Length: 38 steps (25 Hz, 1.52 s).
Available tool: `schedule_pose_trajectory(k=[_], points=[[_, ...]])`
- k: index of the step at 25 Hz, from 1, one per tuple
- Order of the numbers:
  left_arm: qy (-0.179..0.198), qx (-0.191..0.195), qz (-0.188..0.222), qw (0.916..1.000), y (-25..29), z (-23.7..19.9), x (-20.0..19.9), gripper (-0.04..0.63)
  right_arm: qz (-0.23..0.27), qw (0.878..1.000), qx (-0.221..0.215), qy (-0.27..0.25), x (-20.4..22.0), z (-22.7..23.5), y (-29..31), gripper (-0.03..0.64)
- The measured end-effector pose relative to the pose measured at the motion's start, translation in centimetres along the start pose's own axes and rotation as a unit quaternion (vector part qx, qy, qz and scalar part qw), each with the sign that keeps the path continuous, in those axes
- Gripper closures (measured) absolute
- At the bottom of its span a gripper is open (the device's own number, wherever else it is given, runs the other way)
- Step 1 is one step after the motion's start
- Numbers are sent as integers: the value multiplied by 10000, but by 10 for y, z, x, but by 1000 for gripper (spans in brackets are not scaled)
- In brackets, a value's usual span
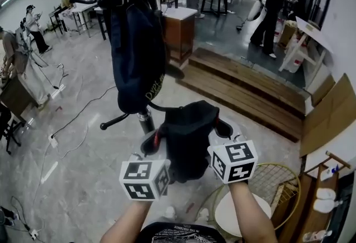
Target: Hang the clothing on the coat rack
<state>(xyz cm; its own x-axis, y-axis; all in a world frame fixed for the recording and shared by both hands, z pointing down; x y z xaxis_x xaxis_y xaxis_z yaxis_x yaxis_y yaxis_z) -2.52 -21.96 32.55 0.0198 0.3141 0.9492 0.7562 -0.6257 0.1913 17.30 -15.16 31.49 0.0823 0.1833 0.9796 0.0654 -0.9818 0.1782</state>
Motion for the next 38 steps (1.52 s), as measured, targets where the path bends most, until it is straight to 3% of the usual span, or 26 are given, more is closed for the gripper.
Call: schedule_pose_trajectory(k=[12,38], points=[[-176,-890,252,9956,0,10,3,574,65,9960,-840,-297,-6,18,30,601],[-266,-1982,397,9790,16,9,7,574,188,9734,-2132,-818,-10,27,97,601]])
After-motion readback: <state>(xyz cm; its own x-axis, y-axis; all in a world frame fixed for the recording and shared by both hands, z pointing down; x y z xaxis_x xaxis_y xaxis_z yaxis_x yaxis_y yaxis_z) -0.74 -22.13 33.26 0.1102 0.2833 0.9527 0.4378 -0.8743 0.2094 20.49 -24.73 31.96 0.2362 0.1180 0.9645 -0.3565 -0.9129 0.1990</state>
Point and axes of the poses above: the fingertips, and each gripper's own axes: y forward along the fingers, z to its right, x out of its underside, the point moved 9 cm from there along -y, backward along the fingers, and after that the axes turned 4 degrees about -y, right-handed, at the moved point
